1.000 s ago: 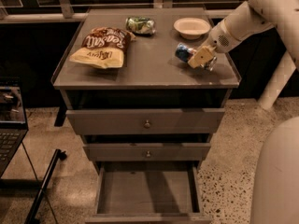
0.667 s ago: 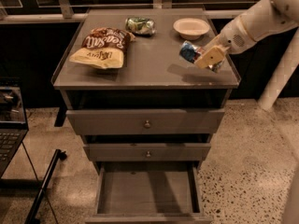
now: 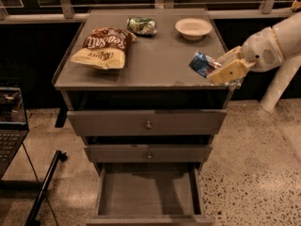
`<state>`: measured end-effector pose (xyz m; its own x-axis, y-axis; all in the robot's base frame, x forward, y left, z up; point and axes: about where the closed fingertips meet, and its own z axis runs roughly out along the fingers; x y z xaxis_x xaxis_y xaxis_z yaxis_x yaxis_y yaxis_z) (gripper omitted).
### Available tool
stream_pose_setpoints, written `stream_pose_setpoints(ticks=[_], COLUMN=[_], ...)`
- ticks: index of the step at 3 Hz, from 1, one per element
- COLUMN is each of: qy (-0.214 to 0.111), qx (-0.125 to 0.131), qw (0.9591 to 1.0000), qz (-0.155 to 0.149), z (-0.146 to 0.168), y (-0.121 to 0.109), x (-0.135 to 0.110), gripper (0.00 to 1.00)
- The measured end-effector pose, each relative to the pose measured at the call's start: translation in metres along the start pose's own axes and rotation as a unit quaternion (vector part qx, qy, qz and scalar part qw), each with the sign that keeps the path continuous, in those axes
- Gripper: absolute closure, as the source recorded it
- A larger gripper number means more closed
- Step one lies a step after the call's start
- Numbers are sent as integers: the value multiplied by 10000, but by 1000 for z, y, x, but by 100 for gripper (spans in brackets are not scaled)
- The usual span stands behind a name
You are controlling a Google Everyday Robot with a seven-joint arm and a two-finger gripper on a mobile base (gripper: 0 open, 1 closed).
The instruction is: Place redbull can into bottom drawer
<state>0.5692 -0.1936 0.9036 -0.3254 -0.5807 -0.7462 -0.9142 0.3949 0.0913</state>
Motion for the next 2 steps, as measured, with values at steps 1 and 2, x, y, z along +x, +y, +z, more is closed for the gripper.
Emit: stream_pose_setpoints(ticks=[1, 2], qy=[-264, -264], qx=[-222, -221], qw=[9992, 9992], qz=[196, 194], z=[5, 5], y=[29, 29], x=[17, 17], gripper=[100, 100])
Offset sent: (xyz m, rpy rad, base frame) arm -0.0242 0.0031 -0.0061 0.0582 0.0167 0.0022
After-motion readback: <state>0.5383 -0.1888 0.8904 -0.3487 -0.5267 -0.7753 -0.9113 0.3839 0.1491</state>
